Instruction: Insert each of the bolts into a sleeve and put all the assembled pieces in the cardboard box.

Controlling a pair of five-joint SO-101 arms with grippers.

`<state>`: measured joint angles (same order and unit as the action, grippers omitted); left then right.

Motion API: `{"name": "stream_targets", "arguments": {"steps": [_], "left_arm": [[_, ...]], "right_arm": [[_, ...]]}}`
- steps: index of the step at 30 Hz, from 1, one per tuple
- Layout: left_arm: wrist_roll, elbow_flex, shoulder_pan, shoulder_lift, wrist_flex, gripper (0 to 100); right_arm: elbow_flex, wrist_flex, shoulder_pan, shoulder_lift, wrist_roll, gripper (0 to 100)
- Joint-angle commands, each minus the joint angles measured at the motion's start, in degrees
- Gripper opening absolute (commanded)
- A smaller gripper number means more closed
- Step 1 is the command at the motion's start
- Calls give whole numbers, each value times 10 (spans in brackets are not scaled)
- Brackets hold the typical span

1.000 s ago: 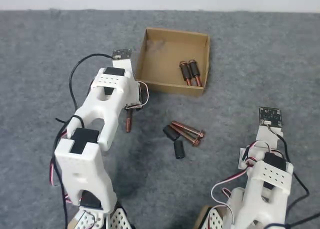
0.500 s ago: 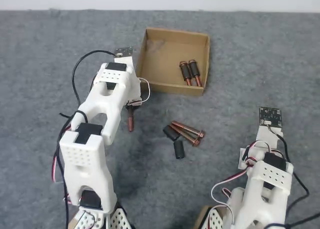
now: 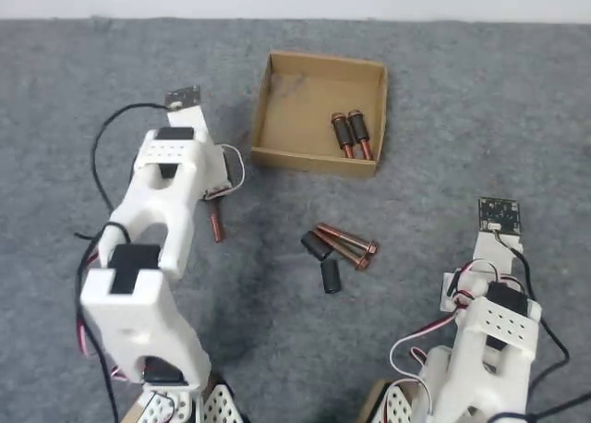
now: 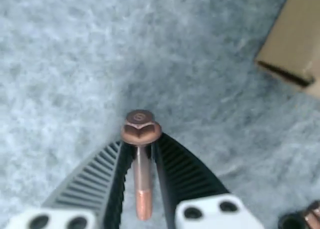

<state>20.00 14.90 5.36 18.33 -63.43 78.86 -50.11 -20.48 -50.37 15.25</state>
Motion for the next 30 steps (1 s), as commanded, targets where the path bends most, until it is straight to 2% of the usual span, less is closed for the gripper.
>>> {"name": "stream_targets", "arguments": {"steps": [1, 7, 13, 23, 26, 30], "left_arm": [[2, 91, 8, -104, 75, 10], [2, 207, 62, -203, 137, 10], [1, 290, 88, -274, 147, 11], [1, 315, 122, -302, 147, 11], [1, 315, 122, -301, 147, 11], [1, 315, 122, -301, 147, 11]], "right_arm": [[-8, 18, 22, -23, 5, 7], [-43, 73, 76, -24, 4, 7], [-98, 165, 156, -18, 4, 7], [-107, 266, 289, -18, -33, 9], [-69, 351, 333, -18, -88, 9], [3, 553, 384, -18, -170, 9]]}}
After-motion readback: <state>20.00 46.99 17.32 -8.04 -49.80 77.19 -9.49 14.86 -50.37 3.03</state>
